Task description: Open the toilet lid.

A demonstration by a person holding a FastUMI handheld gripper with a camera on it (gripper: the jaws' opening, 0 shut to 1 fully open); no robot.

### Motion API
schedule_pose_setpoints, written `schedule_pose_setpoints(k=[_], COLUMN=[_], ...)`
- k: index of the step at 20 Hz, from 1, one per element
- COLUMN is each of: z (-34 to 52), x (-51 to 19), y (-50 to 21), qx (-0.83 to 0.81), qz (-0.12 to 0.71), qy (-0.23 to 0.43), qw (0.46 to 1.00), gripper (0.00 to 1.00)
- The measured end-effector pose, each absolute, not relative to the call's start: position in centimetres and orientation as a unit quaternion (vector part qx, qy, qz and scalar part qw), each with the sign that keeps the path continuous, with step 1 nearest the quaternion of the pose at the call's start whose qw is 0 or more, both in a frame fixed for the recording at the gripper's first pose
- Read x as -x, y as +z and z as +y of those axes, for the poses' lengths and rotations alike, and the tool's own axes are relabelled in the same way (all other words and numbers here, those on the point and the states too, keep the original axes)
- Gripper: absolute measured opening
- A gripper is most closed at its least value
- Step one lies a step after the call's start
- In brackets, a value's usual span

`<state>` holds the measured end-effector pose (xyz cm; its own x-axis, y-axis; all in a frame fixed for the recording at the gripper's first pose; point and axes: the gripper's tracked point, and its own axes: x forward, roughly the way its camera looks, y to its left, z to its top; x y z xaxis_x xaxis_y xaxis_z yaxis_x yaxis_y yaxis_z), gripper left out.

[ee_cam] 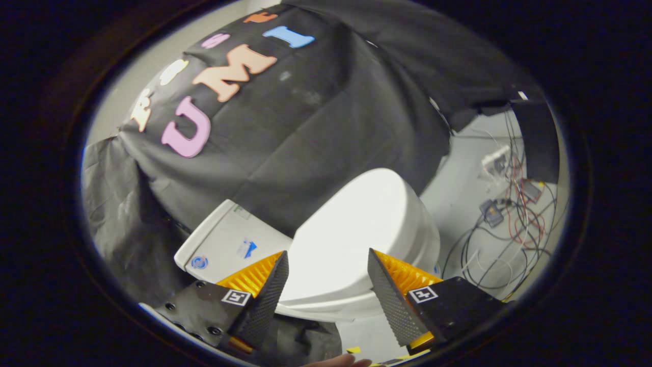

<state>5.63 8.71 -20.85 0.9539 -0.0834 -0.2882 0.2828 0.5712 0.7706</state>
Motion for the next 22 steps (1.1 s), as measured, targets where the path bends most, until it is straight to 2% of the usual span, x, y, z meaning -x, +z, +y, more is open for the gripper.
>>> schedule_pose_setpoints(k=[4,7,9,11,15,21,22], z=[6.7,7.7,9.6,10.5,12.1,13.0,12.9], x=[-3.5,-3.5,-3.6,-3.9,-4.8,-5.5,-5.6], y=[-24.9,-27.7,-28.9,-30.5,-31.3,-31.9,-31.8], qx=[-0.496,-0.544,-0.568,-0.564,-0.585,-0.531,-0.532], qz=[0.140,0.169,0.195,0.230,0.260,0.302,0.301], qy=[-0.164,-0.164,-0.139,-0.136,-0.125,-0.104,-0.105], qw=[0.841,0.806,0.787,0.781,0.758,0.785,0.785], gripper=[0.96,0.96,0.76,0.76,0.43,0.43,0.35])
